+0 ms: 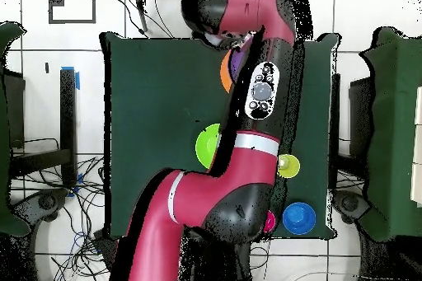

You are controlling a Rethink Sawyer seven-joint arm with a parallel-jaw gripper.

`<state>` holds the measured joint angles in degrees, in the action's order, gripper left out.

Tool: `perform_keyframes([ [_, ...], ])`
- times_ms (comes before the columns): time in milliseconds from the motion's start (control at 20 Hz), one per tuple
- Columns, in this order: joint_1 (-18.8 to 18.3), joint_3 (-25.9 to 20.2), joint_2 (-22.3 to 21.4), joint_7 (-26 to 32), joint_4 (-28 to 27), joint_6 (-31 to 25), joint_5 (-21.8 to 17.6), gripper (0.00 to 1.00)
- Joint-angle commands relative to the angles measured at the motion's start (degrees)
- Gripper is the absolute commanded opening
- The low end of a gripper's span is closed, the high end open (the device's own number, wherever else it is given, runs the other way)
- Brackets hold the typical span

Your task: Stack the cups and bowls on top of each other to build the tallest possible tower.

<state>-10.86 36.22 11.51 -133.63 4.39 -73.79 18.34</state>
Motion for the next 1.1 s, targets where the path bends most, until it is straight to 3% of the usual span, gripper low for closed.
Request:
perform_keyframes([
  [50, 0.16, 1.11, 1.89, 8.87, -0.11, 0.40, 1.26, 0.00],
  [900, 0.04, 4.89, 2.85, 9.98, -0.35, 4.04, 2.15, 0.00],
  [950, 0.12, 4.83, 2.80, 10.10, -0.21, 4.44, 2.03, 1.00],
  [1100, 0.17, 4.47, 2.67, 10.34, 0.14, 5.27, 2.08, 1.00],
])
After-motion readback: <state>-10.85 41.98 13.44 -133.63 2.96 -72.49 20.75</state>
